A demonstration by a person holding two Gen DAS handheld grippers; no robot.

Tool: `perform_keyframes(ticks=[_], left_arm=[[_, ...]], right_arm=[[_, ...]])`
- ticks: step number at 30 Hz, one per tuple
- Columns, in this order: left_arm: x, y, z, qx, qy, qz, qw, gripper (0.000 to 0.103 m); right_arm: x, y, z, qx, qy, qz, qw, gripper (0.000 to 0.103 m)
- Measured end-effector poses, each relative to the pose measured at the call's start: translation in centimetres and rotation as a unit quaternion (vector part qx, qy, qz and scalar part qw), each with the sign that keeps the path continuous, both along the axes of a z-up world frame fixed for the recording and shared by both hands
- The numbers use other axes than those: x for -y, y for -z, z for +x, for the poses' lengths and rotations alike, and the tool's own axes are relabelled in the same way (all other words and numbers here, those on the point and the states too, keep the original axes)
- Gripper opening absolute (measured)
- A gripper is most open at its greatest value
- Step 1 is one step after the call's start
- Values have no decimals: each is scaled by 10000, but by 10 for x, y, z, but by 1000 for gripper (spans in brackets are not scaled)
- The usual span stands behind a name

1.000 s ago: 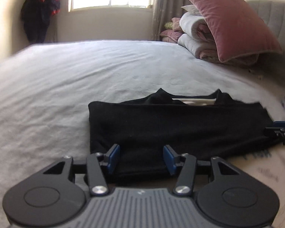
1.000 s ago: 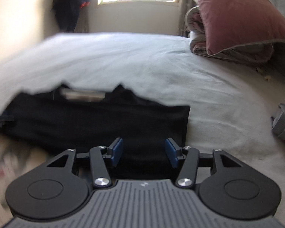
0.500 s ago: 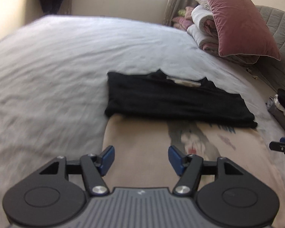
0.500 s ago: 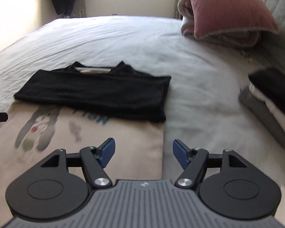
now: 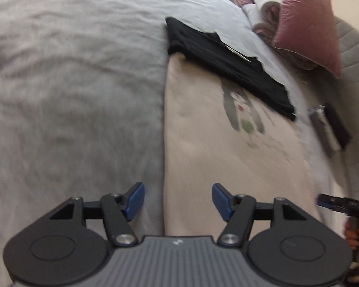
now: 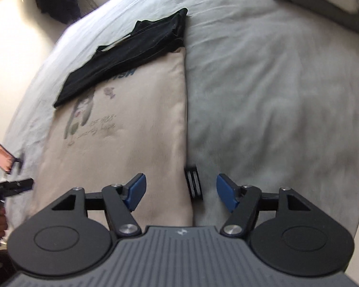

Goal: Fold clothes

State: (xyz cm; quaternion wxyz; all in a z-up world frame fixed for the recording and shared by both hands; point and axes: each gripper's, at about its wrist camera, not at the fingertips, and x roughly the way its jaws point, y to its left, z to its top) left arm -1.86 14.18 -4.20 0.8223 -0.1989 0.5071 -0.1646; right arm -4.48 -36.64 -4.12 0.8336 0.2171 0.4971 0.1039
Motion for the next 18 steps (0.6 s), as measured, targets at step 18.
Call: perform_keyframes(ticks=[18], left_arm=[[-34,40,-22,-399,400,-2168,9746,76]], right_arm=[[42,29,-30,0,-380,2176,9753,69]])
